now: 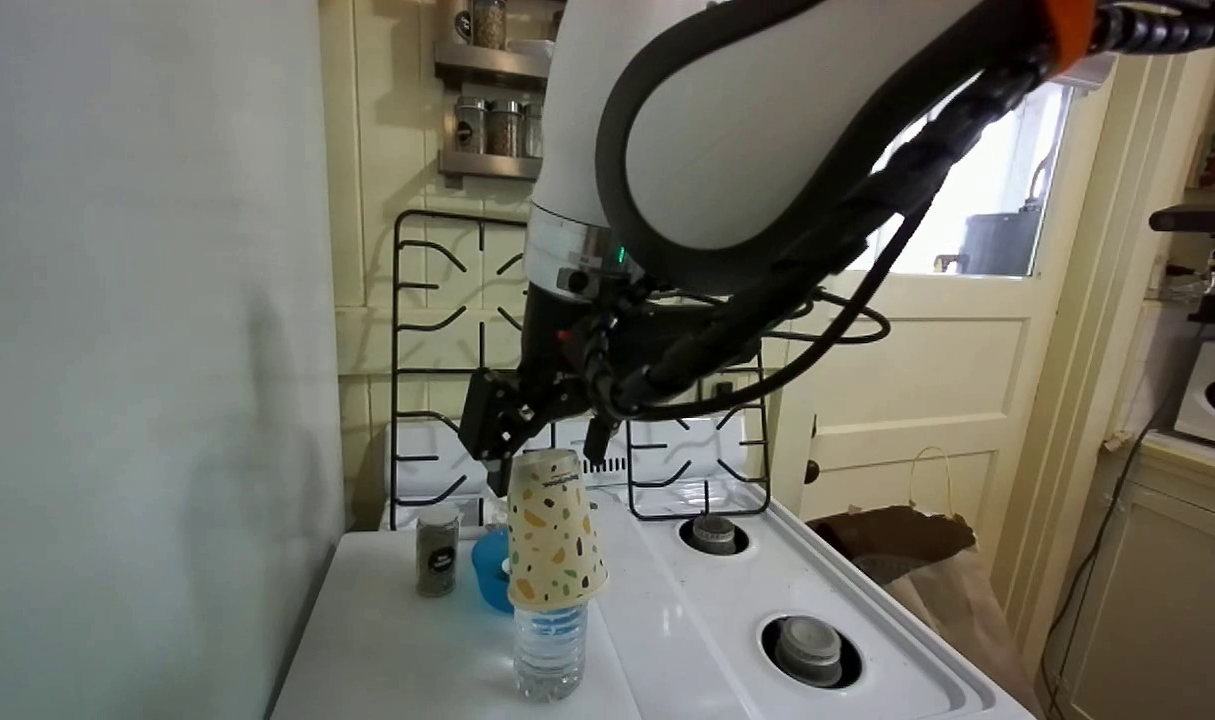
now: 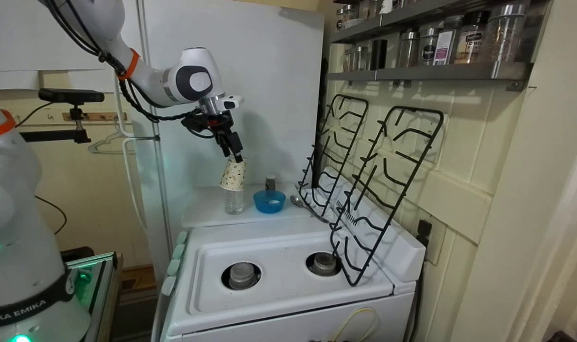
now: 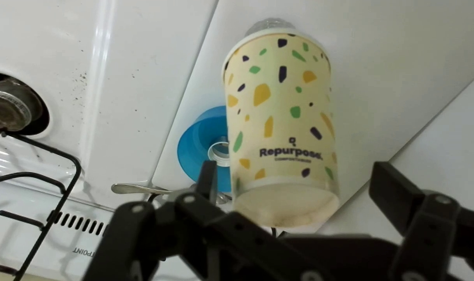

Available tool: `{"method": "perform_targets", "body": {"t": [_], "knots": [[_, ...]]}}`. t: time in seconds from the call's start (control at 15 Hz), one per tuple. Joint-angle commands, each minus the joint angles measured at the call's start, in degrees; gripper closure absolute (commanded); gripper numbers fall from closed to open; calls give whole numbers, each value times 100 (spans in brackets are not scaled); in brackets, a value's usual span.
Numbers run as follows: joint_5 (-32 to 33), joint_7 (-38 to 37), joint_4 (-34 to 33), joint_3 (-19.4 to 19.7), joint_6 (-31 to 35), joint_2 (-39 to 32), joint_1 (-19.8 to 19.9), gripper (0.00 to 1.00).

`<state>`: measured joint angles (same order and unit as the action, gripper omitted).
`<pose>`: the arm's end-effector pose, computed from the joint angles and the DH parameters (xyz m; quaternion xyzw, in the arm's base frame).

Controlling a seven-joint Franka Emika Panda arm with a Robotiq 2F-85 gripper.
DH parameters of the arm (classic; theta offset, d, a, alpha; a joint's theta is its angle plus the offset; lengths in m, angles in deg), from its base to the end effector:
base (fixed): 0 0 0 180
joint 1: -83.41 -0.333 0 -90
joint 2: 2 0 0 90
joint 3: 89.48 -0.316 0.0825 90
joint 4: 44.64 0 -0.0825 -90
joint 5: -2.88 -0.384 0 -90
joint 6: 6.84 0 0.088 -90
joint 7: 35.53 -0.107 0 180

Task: Hang the cup on the black object

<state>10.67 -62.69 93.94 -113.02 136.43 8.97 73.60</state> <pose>0.4078 0.2719 0.4027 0.9829 0.1035 0.1518 0.0102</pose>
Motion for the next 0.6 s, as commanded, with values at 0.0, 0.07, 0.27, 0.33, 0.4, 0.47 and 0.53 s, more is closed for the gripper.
{"method": "perform_targets", "body": {"t": [0.0, 0.07, 0.27, 0.33, 0.4, 0.47, 0.53], "knots": [[265, -330, -131, 17, 1, -200, -60, 25], [293, -368, -143, 20, -3, -222, -68, 32], [322, -400, -151, 46, -53, -182, -87, 56], [317, -403, -150, 57, -89, -124, -93, 62], [284, -365, -152, 70, -127, -78, -107, 62], [213, -277, -120, 101, -176, 90, -130, 63], [196, -267, -113, 110, -191, 166, -134, 63]]}}
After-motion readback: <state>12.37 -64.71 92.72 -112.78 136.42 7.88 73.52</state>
